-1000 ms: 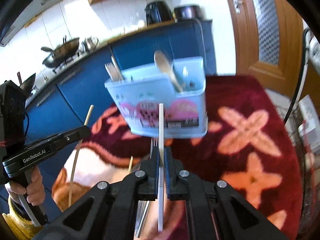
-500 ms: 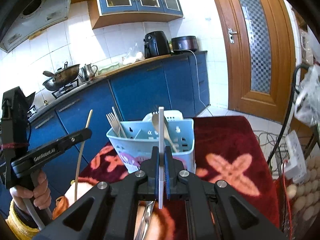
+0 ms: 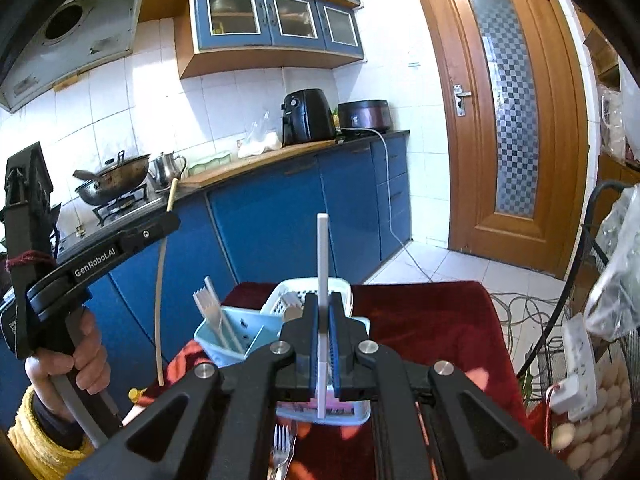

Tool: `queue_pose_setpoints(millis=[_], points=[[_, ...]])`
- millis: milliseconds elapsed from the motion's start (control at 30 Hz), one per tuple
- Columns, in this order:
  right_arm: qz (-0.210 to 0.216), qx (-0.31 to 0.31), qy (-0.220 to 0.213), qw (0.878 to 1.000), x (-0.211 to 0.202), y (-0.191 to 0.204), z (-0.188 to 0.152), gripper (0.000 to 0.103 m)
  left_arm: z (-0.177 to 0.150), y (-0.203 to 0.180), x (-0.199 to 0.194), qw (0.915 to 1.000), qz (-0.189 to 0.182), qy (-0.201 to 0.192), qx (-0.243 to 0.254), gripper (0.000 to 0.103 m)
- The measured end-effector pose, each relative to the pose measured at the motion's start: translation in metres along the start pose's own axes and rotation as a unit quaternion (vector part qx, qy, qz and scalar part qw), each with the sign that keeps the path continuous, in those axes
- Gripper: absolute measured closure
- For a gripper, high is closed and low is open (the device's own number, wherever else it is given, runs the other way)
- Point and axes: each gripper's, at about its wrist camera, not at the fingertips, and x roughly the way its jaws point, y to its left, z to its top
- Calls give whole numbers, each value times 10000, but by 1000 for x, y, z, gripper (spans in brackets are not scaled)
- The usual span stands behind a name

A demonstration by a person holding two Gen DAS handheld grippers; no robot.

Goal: Organize utensils
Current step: 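Carry both chopsticks up over the blue caddy with both tools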

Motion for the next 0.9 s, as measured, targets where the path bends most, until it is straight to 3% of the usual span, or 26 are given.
queue_pose_setpoints(millis=[200, 433, 900], points=[[-119, -16, -102, 9999, 18, -7, 7, 97, 9, 4, 22, 9992, 212, -345, 19, 99], [-185, -17, 25, 9998, 45, -15, 1, 97, -2, 10, 51, 9962, 602, -622, 112, 99], [-218, -107, 224, 9995, 73, -14, -24, 96, -48, 19, 67, 9945, 858, -555, 235, 99]])
